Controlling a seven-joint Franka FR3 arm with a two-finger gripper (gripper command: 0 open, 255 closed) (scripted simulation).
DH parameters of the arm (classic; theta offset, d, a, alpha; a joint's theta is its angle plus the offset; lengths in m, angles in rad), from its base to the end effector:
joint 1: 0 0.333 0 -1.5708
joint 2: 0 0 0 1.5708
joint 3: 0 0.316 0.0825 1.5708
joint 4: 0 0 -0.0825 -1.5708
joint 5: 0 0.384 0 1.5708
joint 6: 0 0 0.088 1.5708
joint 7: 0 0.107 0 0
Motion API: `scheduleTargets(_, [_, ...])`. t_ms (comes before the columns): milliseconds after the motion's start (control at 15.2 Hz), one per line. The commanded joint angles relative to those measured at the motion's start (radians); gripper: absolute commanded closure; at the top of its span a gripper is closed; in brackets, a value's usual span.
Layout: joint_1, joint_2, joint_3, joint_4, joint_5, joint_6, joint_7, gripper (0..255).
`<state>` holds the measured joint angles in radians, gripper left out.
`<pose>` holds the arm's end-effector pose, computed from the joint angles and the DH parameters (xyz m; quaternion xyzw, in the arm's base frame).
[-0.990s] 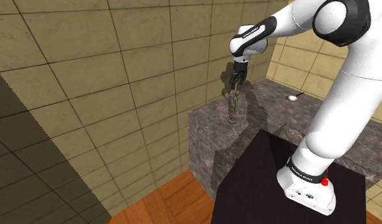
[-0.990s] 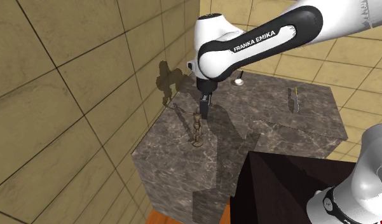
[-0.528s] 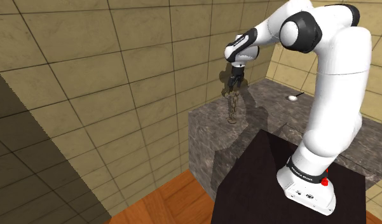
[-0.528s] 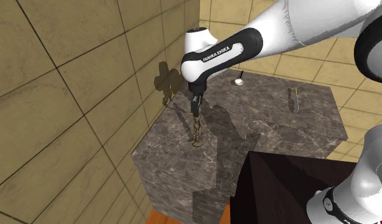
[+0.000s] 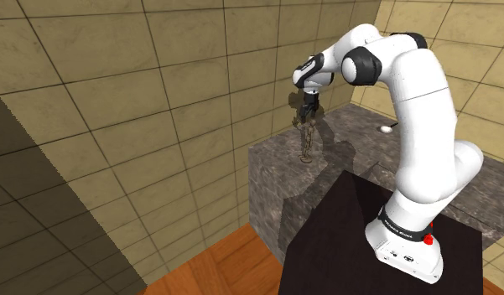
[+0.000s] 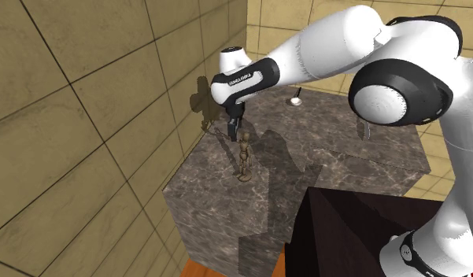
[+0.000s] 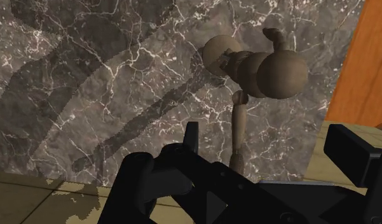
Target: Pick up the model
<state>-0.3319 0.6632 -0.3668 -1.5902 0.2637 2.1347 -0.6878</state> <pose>0.5546 -0.4071 0.2595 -0.9983 0.0483 0.0284 0.0185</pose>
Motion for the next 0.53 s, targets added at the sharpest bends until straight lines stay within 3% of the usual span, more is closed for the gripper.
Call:
scheduleTargets(0, [-0.014, 0.037, 0.006, 0.032, 0.009, 0.004, -0.008, 0])
scheduleTargets(462, [-0.024, 0.091, 0.021, 0.03, 0.027, 0.059, -0.017, 0])
